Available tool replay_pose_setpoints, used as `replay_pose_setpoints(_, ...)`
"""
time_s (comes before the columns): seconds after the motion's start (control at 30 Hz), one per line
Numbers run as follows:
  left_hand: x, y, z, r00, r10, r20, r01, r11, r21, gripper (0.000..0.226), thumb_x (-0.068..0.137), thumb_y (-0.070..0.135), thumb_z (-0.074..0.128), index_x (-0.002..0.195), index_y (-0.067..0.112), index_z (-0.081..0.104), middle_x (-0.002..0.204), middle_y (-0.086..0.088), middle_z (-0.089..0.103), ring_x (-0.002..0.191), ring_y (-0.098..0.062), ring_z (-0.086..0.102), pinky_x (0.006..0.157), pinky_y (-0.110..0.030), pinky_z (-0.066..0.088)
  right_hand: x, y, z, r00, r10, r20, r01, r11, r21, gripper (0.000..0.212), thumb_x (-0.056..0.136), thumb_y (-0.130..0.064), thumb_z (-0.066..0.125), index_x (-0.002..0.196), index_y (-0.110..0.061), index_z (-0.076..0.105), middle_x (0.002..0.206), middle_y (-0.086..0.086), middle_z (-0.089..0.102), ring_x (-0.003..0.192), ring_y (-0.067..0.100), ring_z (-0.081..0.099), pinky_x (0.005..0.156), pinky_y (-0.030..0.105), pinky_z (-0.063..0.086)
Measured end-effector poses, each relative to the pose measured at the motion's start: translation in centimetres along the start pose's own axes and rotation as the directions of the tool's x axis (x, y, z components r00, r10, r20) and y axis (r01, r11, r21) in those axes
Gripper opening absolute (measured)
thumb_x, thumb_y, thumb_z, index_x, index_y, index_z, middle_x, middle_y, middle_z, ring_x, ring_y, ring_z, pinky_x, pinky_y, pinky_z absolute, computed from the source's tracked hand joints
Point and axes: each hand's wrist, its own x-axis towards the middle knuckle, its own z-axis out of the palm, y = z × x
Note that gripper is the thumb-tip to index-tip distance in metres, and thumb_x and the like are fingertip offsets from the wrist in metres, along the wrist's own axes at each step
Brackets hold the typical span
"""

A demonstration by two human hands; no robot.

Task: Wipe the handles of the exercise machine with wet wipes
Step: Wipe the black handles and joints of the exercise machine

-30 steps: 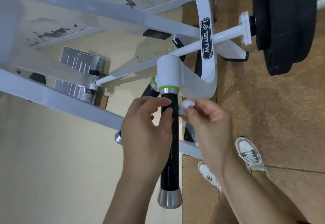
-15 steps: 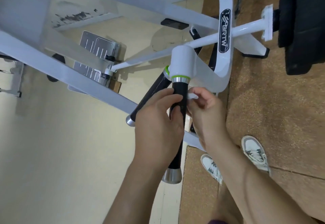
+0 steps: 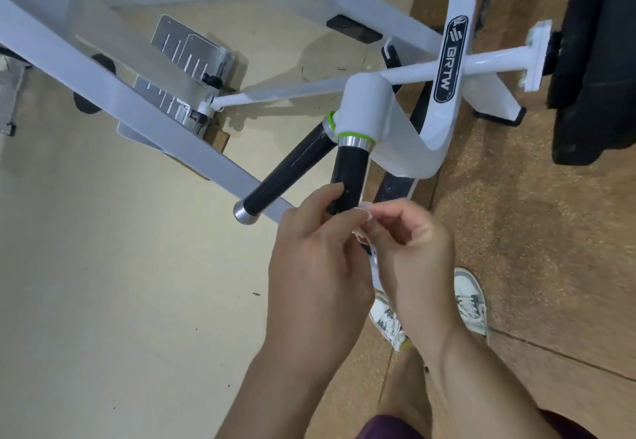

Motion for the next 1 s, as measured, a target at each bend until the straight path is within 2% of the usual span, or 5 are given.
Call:
replay_pose_setpoints(0.17,-0.5,1.5,-0.6,0.999,-0.01,-0.043,0.003,0.988,-0.153,0.034,0.075,0.007,0.051,0.096,0.027,0.069,0.11,0.017,0.062,0.083,-0.006,0.062,0.068,-0.015,0.047,3.9,-0.1,0.9,0.982,0.054,-0.181,-0.027,0.989,0.148,0.027,0.08,0.0,0.067,0.072,-0.026,0.07,0.071,-0.004,0.072,0.073,0.017,0.068,0.07,0.031,0.053)
replay_pose_setpoints(0.33,-2.6,3.5,1.0,0.96,-0.271,0.075,0.275,0.853,-0.443,0.032,0.086,0.008,0.046,0.097,0.029,0.068,0.097,0.019,0.067,0.087,0.002,0.061,0.072,-0.016,0.049,0.9,-0.3,-0.6,0.98,0.168,0.107,-0.182,0.973,0.14,0.03,0.078,0.013,0.063,0.073,-0.015,0.071,0.074,0.002,0.072,0.07,0.017,0.068,0.058,0.024,0.051)
replay_pose_setpoints(0.5,-3.1,5.8,4.6,0.531,-0.692,0.488,0.413,-0.292,-0.863,0.019,0.092,0.016,0.058,0.107,0.018,0.07,0.102,0.002,0.072,0.096,-0.01,0.067,0.085,-0.025,0.053,3.2,-2.2,-2.4,0.958,0.142,0.249,-0.096,0.977,-0.19,0.011,0.08,-0.004,0.069,0.082,-0.013,0.075,0.075,0.002,0.076,0.072,0.024,0.071,0.066,0.032,0.058)
replay_pose_setpoints(0.63,-0.2,5.9,6.9,0.592,-0.446,0.672,0.112,-0.78,-0.616,0.031,0.09,0.029,0.058,0.112,0.009,0.066,0.087,-0.001,0.069,0.088,-0.01,0.065,0.087,-0.027,0.049,3.4,-2.8,-2.7,0.941,0.165,0.297,-0.073,0.952,-0.298,0.012,0.082,-0.011,0.067,0.084,-0.019,0.076,0.077,0.005,0.076,0.079,0.04,0.068,0.074,0.046,0.057)
replay_pose_setpoints(1.0,1.1,5.2,7.4,0.569,-0.5,0.653,-0.354,-0.866,-0.354,0.033,0.076,-0.005,0.058,0.109,-0.002,0.061,0.096,-0.013,0.067,0.078,-0.017,0.069,0.073,-0.025,0.058,4.6,-5.1,-3.1,0.92,0.065,0.388,0.128,0.884,-0.451,0.026,0.083,-0.004,0.065,0.086,-0.029,0.069,0.093,-0.003,0.072,0.085,0.002,0.065,0.077,0.015,0.051)
